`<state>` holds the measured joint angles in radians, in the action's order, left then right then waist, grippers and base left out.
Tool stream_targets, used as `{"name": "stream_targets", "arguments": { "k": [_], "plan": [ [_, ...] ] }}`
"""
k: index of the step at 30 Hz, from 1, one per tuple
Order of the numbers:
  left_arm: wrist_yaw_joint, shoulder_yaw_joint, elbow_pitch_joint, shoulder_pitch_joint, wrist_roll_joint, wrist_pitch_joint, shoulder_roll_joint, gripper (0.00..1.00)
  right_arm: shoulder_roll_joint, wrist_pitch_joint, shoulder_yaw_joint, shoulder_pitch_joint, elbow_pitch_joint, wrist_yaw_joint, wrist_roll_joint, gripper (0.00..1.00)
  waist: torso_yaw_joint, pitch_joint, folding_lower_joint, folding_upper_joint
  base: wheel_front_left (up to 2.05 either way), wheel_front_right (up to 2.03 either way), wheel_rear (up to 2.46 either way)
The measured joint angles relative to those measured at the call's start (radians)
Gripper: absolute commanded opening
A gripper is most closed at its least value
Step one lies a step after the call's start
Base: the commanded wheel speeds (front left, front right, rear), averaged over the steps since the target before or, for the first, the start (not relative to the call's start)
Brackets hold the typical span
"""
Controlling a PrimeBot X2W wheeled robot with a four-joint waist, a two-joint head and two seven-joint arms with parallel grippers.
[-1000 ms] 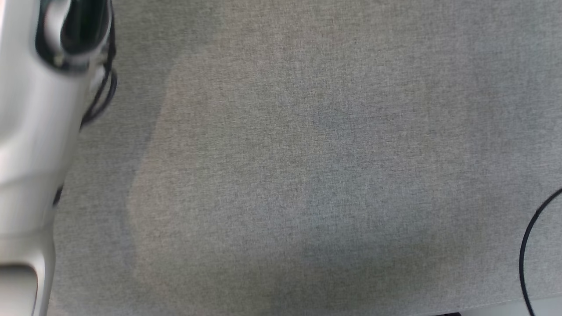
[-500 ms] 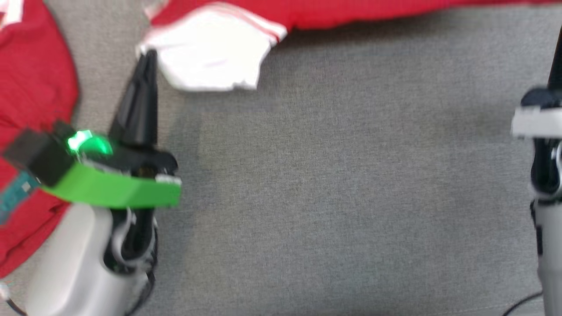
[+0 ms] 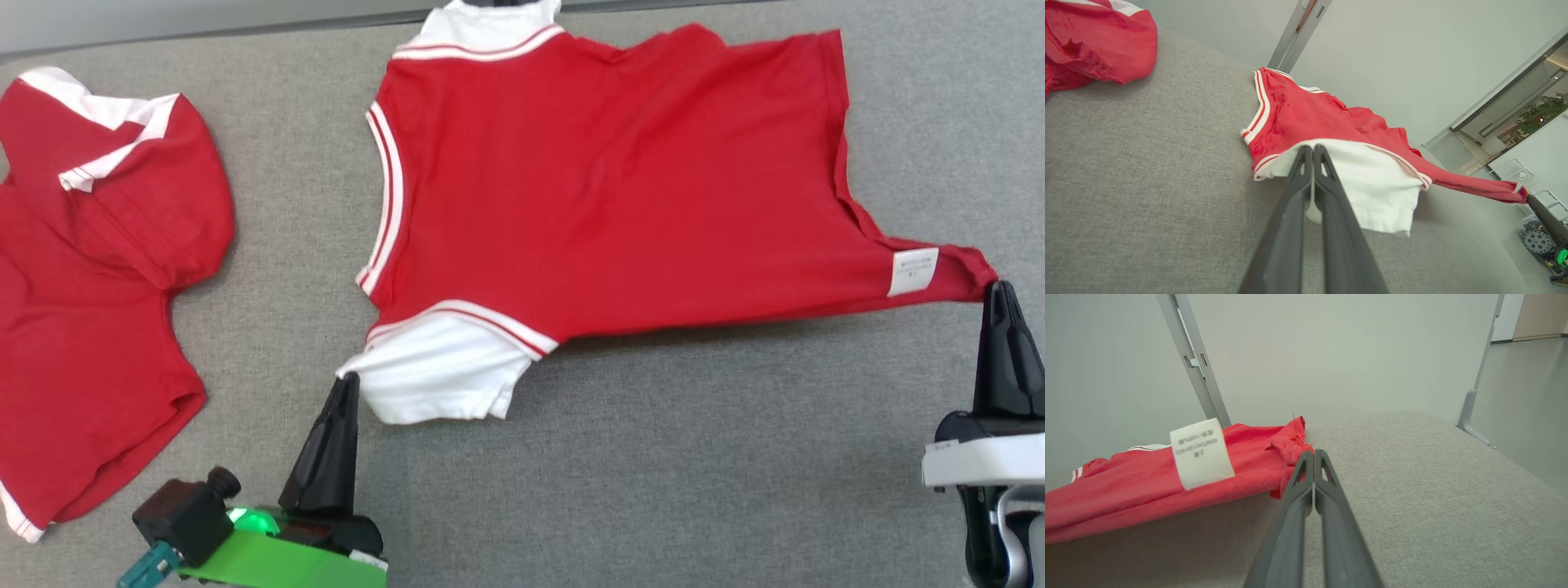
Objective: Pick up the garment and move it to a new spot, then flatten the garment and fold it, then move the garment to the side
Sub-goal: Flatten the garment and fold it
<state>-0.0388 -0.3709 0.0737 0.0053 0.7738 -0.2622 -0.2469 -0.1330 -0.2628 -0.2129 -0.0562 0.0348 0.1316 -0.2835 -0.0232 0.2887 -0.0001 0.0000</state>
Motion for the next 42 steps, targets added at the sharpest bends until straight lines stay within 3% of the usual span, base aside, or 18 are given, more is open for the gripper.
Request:
{"name": "stream_targets", "arguments": {
  "k": [9, 18, 24, 37, 38, 39, 40, 42],
  "plan": [
    [0.057, 0.001, 0.028, 0.045, 0.02, 0.047, 0.001, 0.0, 0.024, 0.0, 0.036, 0.068, 0.007, 0.0, 0.04, 0.0, -0.018, -0.06, 0.0, 0.0, 0.0, 0.0, 0.0],
    [0.061, -0.012, -0.115, -0.187, -0.002, 0.08, 0.044, 0.0, 0.041, 0.0, 0.059, -0.094, 0.118, 0.0, 0.055, 0.0, -0.028, 0.027, 0.0, 0.0, 0.0, 0.0, 0.0],
    [0.038, -0.014, -0.193, -0.345, -0.036, 0.062, 0.064, 0.0, 0.047, 0.0, 0.052, -0.185, 0.156, 0.0, 0.063, 0.0, -0.029, 0.107, 0.0001, 0.0, 0.0, 0.0, 0.0],
    [0.03, -0.028, -0.328, -0.612, -0.095, 0.117, 0.051, 0.0, 0.017, 0.0, 0.094, -0.373, 0.209, 0.0, 0.101, 0.0, -0.035, 0.251, 0.0001, 0.0, 0.0, 0.0, 0.0],
    [0.03, -0.03, -0.332, -0.617, -0.101, 0.115, 0.051, 0.46, 0.018, 0.0, 0.091, -0.381, 0.212, 0.0, 0.101, 0.2, -0.035, 0.257, 0.0001, 0.0, 0.0, 0.0, 0.0],
    [0.03, -0.032, -0.333, -0.62, -0.106, 0.106, 0.05, 0.95, 0.018, 0.0, 0.085, -0.387, 0.212, 0.0, 0.102, 0.55, -0.036, 0.264, 0.0001, 0.0, 0.0, 0.0, 0.0],
    [0.03, -0.031, -0.327, -0.62, -0.109, 0.088, 0.05, 1.0, 0.021, 0.0, 0.078, -0.39, 0.207, 0.0, 0.102, 1.0, -0.037, 0.268, 0.0001, 0.0, 0.0, 0.0, 0.0],
    [0.04, -0.035, -0.296, -0.619, -0.156, 0.053, 0.031, 1.0, 0.032, 0.0, 0.052, -0.39, 0.192, 0.0, 0.087, 1.0, -0.039, 0.269, 0.0002, 0.0, 0.0, 0.0, 0.0]
  ]
}}
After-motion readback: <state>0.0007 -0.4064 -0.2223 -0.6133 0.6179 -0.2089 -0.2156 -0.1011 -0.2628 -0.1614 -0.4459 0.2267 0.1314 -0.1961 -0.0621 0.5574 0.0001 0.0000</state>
